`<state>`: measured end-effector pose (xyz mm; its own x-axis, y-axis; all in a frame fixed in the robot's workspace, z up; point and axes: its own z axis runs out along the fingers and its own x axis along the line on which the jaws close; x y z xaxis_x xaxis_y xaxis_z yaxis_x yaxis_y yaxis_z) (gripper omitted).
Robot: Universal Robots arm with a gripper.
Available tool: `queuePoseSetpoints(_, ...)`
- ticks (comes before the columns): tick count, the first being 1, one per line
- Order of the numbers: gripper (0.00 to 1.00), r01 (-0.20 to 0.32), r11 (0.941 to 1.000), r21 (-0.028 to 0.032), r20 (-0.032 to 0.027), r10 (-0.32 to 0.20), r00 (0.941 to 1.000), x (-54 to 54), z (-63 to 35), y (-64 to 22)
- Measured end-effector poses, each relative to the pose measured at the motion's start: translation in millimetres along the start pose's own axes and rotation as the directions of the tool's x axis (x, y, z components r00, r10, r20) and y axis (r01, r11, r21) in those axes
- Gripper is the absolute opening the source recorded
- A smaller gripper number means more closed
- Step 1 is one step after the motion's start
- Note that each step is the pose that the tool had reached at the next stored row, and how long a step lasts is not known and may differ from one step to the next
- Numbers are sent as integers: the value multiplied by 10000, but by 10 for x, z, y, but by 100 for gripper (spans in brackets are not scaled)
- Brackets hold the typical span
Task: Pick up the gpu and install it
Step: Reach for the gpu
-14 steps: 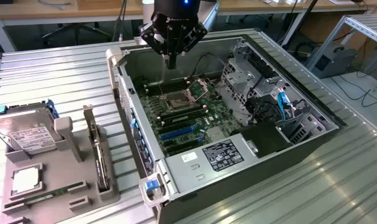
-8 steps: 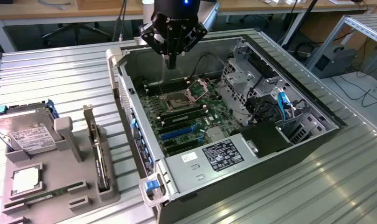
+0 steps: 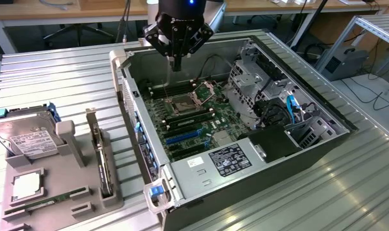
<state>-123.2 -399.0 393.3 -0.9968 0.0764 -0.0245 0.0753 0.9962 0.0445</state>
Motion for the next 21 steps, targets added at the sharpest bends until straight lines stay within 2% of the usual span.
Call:
queuePoseSetpoints(5, 11, 2, 10000, 2, -1, -2, 10000, 85, -3, -6)
queuePoseSetpoints(21, 11, 2, 10000, 1, -1, -2, 10000, 560, -16, -42)
